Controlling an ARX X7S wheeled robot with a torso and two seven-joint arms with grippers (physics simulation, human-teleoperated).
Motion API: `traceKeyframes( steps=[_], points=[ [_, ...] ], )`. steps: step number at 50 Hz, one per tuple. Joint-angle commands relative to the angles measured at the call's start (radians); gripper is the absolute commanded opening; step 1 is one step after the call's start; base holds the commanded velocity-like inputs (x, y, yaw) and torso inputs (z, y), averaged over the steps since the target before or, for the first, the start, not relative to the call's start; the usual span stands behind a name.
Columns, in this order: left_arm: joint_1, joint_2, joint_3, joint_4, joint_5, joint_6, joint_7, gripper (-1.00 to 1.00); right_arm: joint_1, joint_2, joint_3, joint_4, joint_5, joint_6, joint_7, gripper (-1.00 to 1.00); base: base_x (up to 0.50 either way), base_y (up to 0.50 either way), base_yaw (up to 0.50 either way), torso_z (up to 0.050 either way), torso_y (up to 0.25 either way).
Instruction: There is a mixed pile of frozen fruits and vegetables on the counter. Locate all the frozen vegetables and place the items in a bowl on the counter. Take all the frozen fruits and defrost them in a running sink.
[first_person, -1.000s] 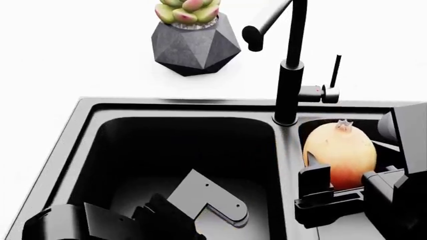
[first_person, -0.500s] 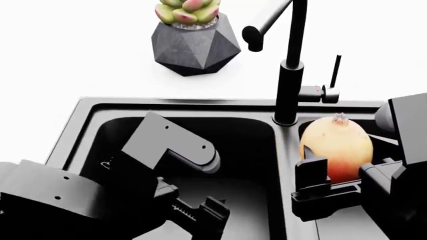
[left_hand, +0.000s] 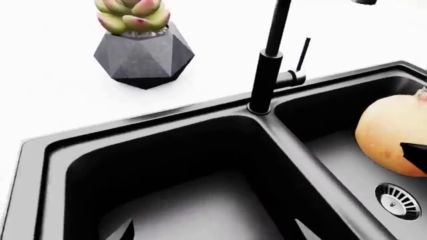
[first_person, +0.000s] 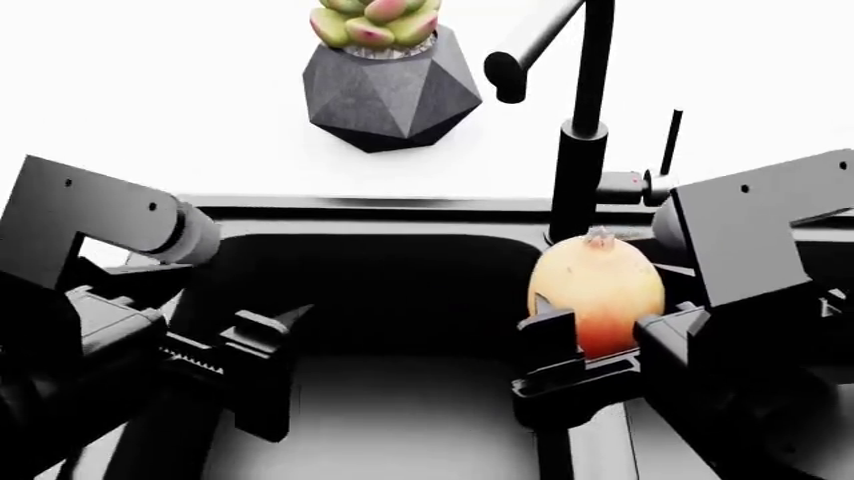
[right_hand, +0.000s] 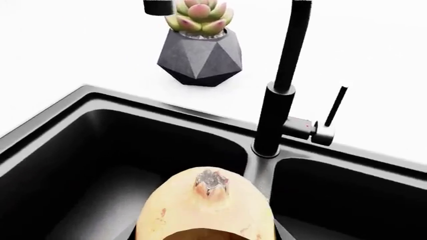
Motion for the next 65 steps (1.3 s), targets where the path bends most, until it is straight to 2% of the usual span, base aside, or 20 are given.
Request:
traceKeyframes(
  steps=[1,9,13,20,29,42,47,52,59,65],
  points=[
    [0.055,-0.209,-0.152,0.154,-0.1,0.059,-0.013,1.0,0.085,-0.116,-0.073,0.075,-0.08,0.069,-0.043,-1.0,0.0,0.0,0.0,0.0,0.0],
    [0.059,-0.319,-0.236,0.144,-0.119,0.076,0.032,1.0,0.154,-0.268,-0.183,0.209,-0.203,0.097,-0.132,-1.0,0.0,0.0,0.0,0.0,0.0],
    [0.102,-0.338,-0.261,0.163,-0.101,0.1,0.044,1.0,0.189,-0.332,-0.251,0.277,-0.287,0.099,-0.202,-1.0,0.0,0.0,0.0,0.0,0.0],
    [0.132,-0.342,-0.28,0.175,-0.085,0.126,0.054,1.0,0.217,-0.441,-0.339,0.393,-0.386,0.076,-0.29,-1.0,0.0,0.0,0.0,0.0,0.0],
    [0.152,-0.307,-0.279,0.17,-0.049,0.155,0.052,1.0,0.263,-0.532,-0.414,0.524,-0.463,0.056,-0.399,-1.0,0.0,0.0,0.0,0.0,0.0],
    [0.214,-0.364,-0.327,0.198,-0.053,0.178,0.09,1.0,0.284,-0.677,-0.534,0.769,-0.575,0.001,-0.557,-1.0,0.0,0.0,0.0,0.001,0.0],
    [0.246,-0.376,-0.348,0.208,-0.042,0.196,0.108,1.0,0.271,-0.707,-0.566,0.808,-0.6,-0.016,-0.583,-1.0,0.0,0.0,0.0,0.0,0.002],
    [0.195,-0.354,-0.323,0.191,-0.06,0.18,0.086,1.0,0.241,-0.72,-0.582,0.806,-0.604,-0.023,-0.587,-1.0,0.0,0.0,0.0,0.0,0.0],
    [0.205,-0.433,-0.373,0.174,-0.105,0.171,0.148,1.0,0.24,-0.746,-0.608,0.847,-0.628,-0.04,-0.614,-1.0,0.0,0.0,0.0,0.0,0.0],
    [0.215,-0.443,-0.38,0.174,-0.108,0.172,0.159,1.0,0.23,-0.761,-0.622,0.878,-0.637,-0.049,-0.632,-1.0,0.0,0.0,0.0,0.0,0.0]
  ],
)
